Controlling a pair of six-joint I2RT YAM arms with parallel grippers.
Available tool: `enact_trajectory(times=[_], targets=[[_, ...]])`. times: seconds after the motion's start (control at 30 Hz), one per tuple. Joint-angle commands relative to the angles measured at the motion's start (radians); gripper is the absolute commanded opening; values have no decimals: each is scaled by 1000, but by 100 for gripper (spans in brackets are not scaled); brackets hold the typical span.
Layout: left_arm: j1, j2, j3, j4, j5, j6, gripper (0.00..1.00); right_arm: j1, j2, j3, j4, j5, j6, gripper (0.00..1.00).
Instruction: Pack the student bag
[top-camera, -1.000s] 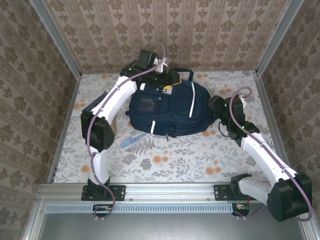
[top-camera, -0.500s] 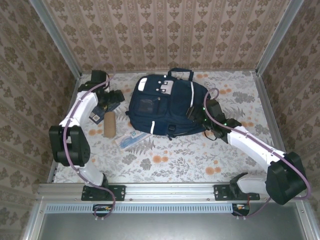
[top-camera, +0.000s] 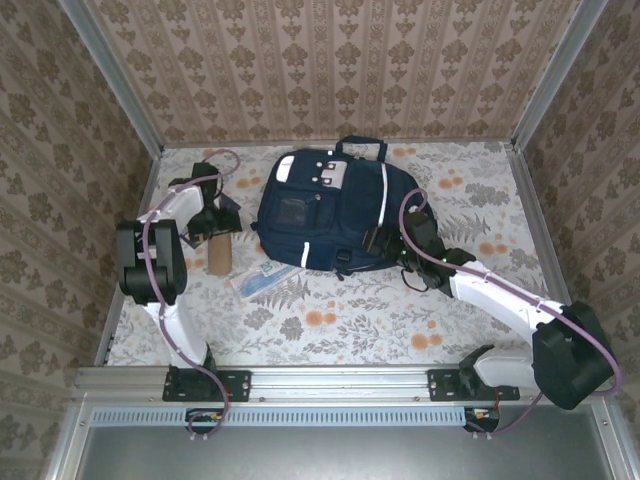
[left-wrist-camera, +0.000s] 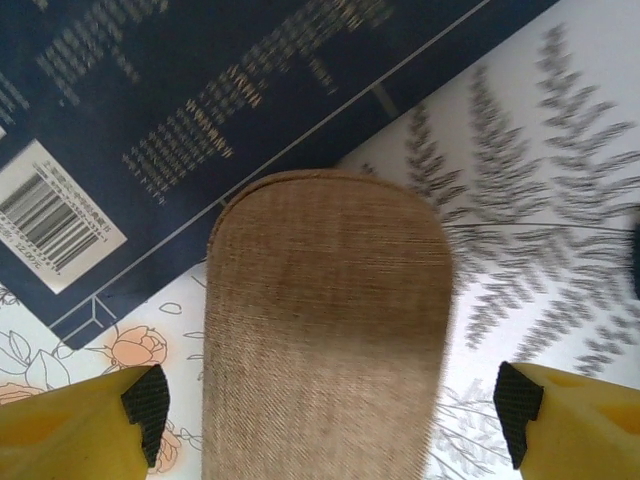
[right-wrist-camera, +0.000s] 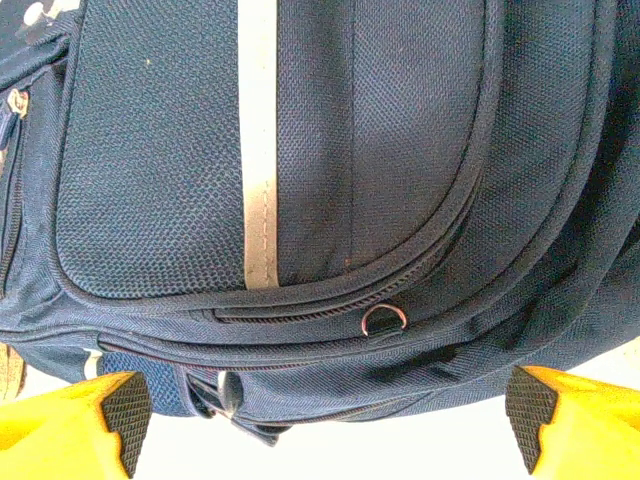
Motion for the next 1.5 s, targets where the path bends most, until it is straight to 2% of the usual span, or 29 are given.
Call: enact_trajectory(times=[0.0,0.2,0.4,0.47,0.63,0.83,1.0,1.1,1.27,1.47], targets=[[14,32,-39,3,28,37,87,6,-17,-20,35,-30,13,94],[17,52,-69,42,98,31,83,6,-6,-28,53,-51,15,93],[18,28,-68,36,99,7,55,7,-19,-17,49,-74,28,92],[19,-5,-74,33,94,-6,50,9,-34,-13,40,-74,27,91],[28,-152,-120,44,153,-75,48,36,-65,0,34,-97,10,91],[26,-441,-210,109,313,-305,48,159,-85,26,116,-146,-57,91],[-67,-659,-304,191,316,-591,48,286,-31,92,203,-174,-90,91],[-170,-742,-340,197,245,-748,49,336,17,125,262,-186,-66,91],[-328,-761,-318,154,237,-886,50,366,105,168,376,-258,6,95],[-393,-819,-339,167,247,-965,50,412,161,216,390,-283,-3,96]])
